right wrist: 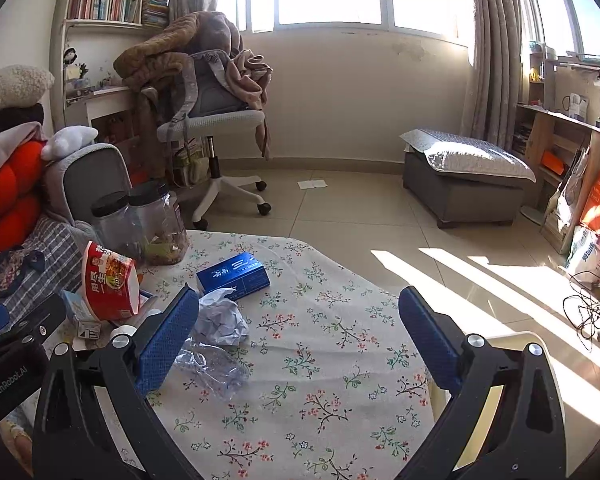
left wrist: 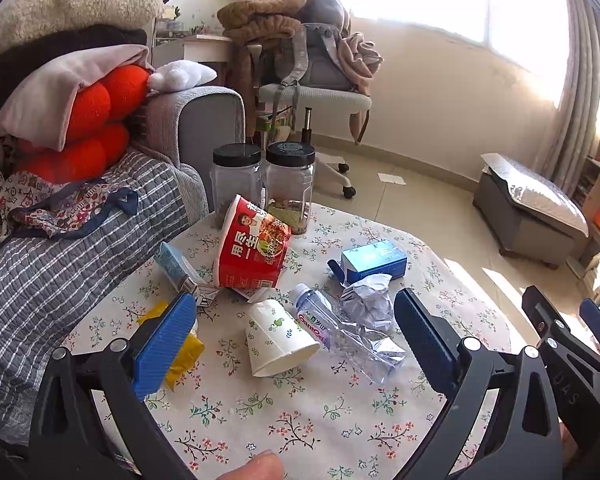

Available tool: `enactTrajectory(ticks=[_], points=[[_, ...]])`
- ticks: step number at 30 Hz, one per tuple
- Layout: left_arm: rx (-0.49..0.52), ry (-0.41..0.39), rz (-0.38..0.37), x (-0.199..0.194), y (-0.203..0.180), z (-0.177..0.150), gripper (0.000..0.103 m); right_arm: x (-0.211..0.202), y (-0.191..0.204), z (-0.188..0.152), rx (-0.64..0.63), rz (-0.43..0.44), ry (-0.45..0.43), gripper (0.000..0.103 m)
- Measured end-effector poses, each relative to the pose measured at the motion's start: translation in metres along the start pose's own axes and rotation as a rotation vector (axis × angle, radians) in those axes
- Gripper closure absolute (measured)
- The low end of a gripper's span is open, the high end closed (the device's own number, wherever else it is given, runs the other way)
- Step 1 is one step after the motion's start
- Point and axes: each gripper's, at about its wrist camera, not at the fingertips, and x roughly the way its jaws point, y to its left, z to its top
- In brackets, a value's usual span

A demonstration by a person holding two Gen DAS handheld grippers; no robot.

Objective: Collect trash

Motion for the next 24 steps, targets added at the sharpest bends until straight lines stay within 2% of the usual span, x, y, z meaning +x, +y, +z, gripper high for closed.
enactTrajectory(ticks=[24], points=[[-0.003,0.001,0.004,-0.0016,0.003,-0.0006,0.007,-0.0024,0.0045,-0.0025,-0.018,0.008,-0.007,0.007]])
